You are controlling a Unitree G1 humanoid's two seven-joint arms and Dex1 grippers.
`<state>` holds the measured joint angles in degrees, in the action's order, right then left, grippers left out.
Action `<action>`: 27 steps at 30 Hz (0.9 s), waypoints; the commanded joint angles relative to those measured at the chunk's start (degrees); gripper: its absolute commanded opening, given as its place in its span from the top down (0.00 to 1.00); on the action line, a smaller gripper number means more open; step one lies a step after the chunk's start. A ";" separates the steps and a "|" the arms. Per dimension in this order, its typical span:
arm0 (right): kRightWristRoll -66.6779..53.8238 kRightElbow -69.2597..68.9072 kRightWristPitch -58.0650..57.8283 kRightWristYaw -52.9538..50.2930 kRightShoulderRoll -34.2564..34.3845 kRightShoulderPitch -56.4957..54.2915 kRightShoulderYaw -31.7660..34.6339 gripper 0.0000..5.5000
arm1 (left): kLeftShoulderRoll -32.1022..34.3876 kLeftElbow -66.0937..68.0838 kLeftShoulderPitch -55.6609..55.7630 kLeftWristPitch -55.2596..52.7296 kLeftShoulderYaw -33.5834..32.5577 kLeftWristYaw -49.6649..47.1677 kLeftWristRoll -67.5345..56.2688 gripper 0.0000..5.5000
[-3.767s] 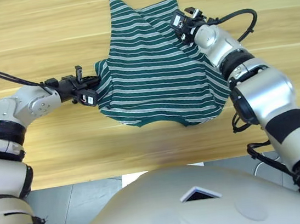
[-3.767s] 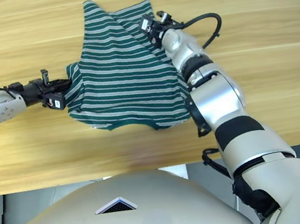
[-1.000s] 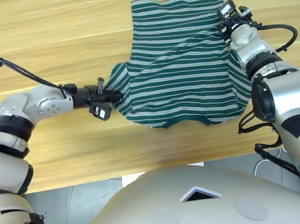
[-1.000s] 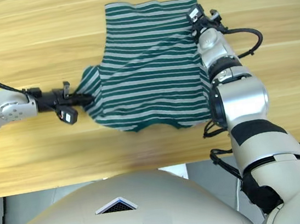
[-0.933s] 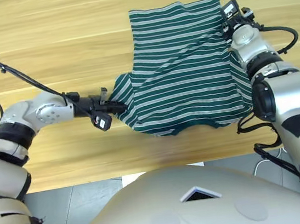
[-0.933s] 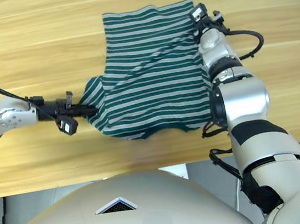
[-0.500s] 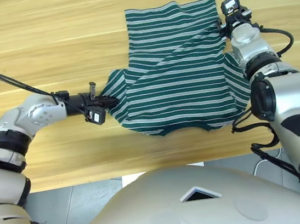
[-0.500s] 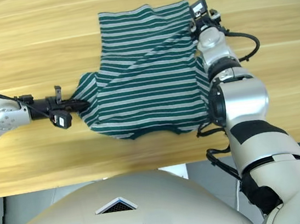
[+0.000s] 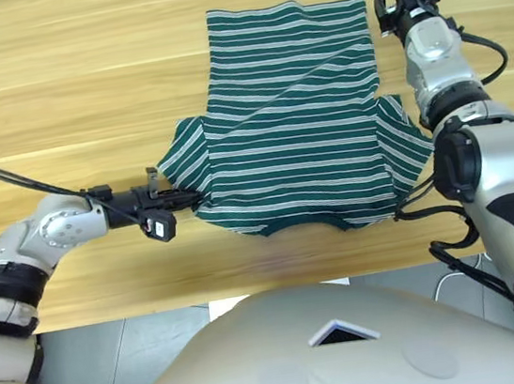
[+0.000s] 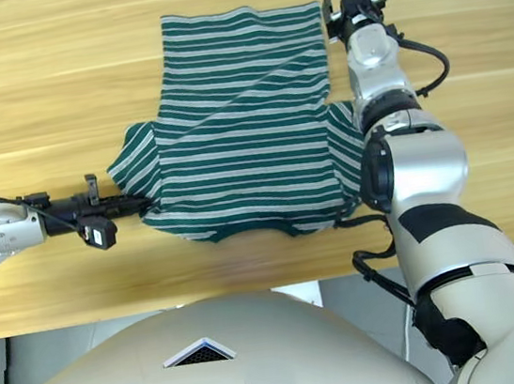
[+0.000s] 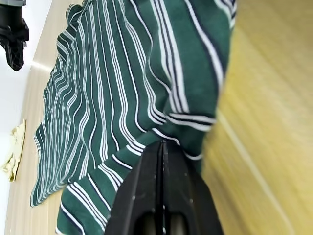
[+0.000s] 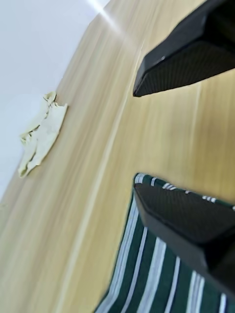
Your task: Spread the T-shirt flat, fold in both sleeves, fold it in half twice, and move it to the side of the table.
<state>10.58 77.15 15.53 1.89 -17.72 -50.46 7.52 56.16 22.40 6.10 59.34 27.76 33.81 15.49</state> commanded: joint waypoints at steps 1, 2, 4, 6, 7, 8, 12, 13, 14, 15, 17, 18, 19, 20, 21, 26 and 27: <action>1.03 -1.52 4.64 3.49 -1.09 0.49 -2.14 0.41 | -0.03 -1.20 0.26 -1.40 -3.93 -0.95 0.13 0.99; 1.66 -1.99 6.42 4.75 -1.50 1.41 -3.10 0.41 | -0.53 -0.99 0.44 -1.26 -4.49 -1.16 0.25 0.99; 2.43 -4.65 13.71 10.96 -3.95 5.52 -5.46 0.41 | -0.93 -2.06 0.59 -0.32 -5.28 -0.40 -2.74 0.99; 3.39 -8.81 21.83 17.87 -7.58 11.18 -8.38 0.41 | -0.58 -4.00 0.07 0.88 -5.66 0.64 -7.52 0.99; 3.18 -11.72 25.47 21.81 -9.76 14.71 -9.58 0.41 | -0.34 -5.06 -0.14 1.29 -5.75 1.18 -10.24 0.99; 2.47 -14.70 28.28 25.57 -11.80 18.11 -10.45 0.41 | -0.32 -5.74 -0.09 1.52 -5.71 1.84 -12.62 0.99; -2.49 -28.49 33.36 38.41 -18.99 31.52 -12.86 0.41 | -3.97 -5.42 1.85 0.41 -7.06 2.15 -14.38 0.99; -3.72 -32.43 33.24 40.47 -20.37 34.56 -13.26 0.41 | -5.04 -4.92 2.29 0.21 -7.24 2.14 -13.93 0.99; -4.59 -35.82 32.77 41.82 -21.36 36.95 -13.58 0.41 | -5.84 -4.52 2.51 0.09 -7.37 2.21 -13.62 0.99; -4.90 -38.70 32.11 42.58 -22.10 38.91 -13.89 0.41 | -6.62 -4.18 2.68 0.01 -7.58 2.17 -13.25 0.99; -3.96 -42.73 30.16 42.54 -22.94 41.73 -14.26 0.41 | -8.07 -3.59 2.84 -0.29 -8.25 1.64 -11.85 0.99; -1.99 -43.63 28.95 41.35 -23.09 42.70 -14.68 0.41 | -8.99 -2.98 3.29 -0.59 -8.46 1.22 -10.59 0.99; -0.06 -44.19 27.81 40.10 -23.12 43.37 -15.14 0.41 | -9.77 -2.35 3.67 -0.73 -8.61 0.99 -9.57 0.99; 2.16 -44.72 26.74 38.71 -22.98 44.14 -15.83 0.41 | -10.39 -2.12 3.77 -0.86 -8.79 0.90 -8.75 0.99; 3.95 -45.10 25.94 37.67 -22.67 44.85 -16.56 0.41 | -10.85 -1.94 3.85 -0.91 -8.89 0.92 -8.21 0.99; 8.83 -50.67 23.42 36.13 -23.23 50.77 -20.92 0.41 | -12.30 -1.50 3.77 -0.95 -9.31 0.96 -6.80 0.99; 8.94 -52.05 23.30 36.19 -23.90 52.27 -21.26 0.41 | -12.55 -1.27 3.84 -0.96 -9.33 0.95 -6.50 0.99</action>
<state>15.22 25.85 41.00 36.01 -40.35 -3.54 -10.26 44.02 20.44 9.04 58.57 18.97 34.82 7.68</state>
